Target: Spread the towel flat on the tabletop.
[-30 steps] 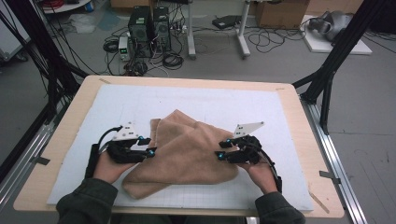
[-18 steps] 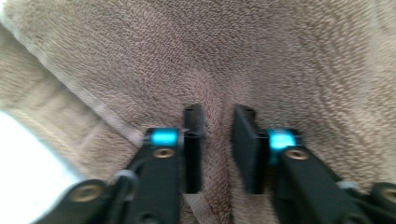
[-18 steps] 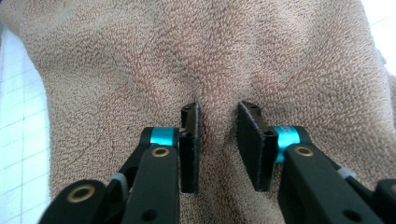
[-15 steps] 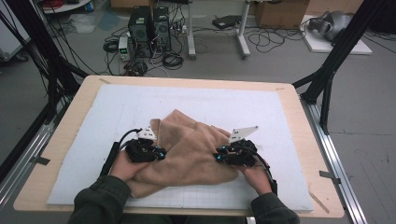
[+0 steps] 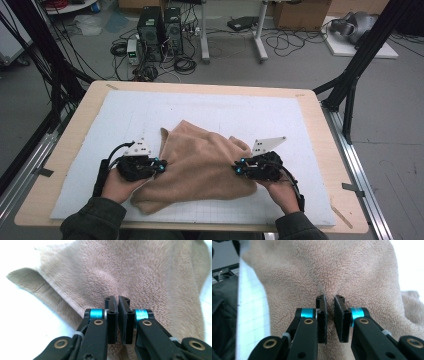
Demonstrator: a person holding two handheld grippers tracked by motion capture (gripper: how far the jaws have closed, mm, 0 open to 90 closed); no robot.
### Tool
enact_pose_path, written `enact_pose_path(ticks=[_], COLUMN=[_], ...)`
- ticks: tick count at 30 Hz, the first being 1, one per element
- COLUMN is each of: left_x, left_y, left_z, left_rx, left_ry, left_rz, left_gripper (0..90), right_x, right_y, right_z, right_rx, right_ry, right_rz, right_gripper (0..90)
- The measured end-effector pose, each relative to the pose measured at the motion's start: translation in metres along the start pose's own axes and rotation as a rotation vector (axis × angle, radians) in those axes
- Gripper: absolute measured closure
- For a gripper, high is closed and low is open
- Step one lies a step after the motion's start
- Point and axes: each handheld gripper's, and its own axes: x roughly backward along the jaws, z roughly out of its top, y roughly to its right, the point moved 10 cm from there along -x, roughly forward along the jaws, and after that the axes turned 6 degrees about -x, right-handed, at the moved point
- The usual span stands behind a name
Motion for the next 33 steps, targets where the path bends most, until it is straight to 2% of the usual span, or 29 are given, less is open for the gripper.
enact_pose_path(ticks=[10,16,19,21,23,24,25,27,30,33], left_x=[0.027,0.033,0.036,0.038,0.037,0.035,0.032,0.024,0.010,-0.007], left_y=[0.024,0.043,0.045,0.040,0.029,0.024,0.019,0.008,-0.003,-0.012], left_z=[-0.011,-0.026,-0.026,-0.019,-0.009,-0.003,0.003,0.014,0.029,0.036], left_rx=[-0.008,-0.002,0.010,0.023,0.020,0.023,0.020,0.024,0.035,0.026], left_ry=[0.027,0.003,0.008,0.027,0.039,0.042,0.046,0.055,0.077,0.058], left_rz=[-0.005,-0.047,-0.060,-0.069,-0.052,-0.051,-0.050,-0.032,-0.028,-0.013], left_gripper=[85.9,85.9,85.3,81.4,71.7,69.5,67.7,63.7,60.9,56.9], right_x=[0.002,-0.001,0.001,0.007,0.012,0.014,0.014,0.014,0.010,0.004], right_y=[-0.028,-0.044,-0.049,-0.048,-0.042,-0.038,-0.031,-0.015,0.010,0.029], right_z=[-0.008,-0.022,-0.020,-0.014,-0.003,0.002,0.007,0.013,0.016,0.013], right_rx=[0.018,0.025,0.023,0.029,0.032,0.026,0.025,0.008,-0.037,-0.081], right_ry=[-0.011,-0.053,-0.050,-0.032,0.001,0.013,0.015,0.018,0.022,0.018], right_rz=[0.042,0.085,0.109,0.109,0.097,0.090,0.068,0.026,-0.017,-0.044], right_gripper=[82.1,81.5,75.8,72.9,68.6,66.1,62.4,60.5,57.1,53.6])
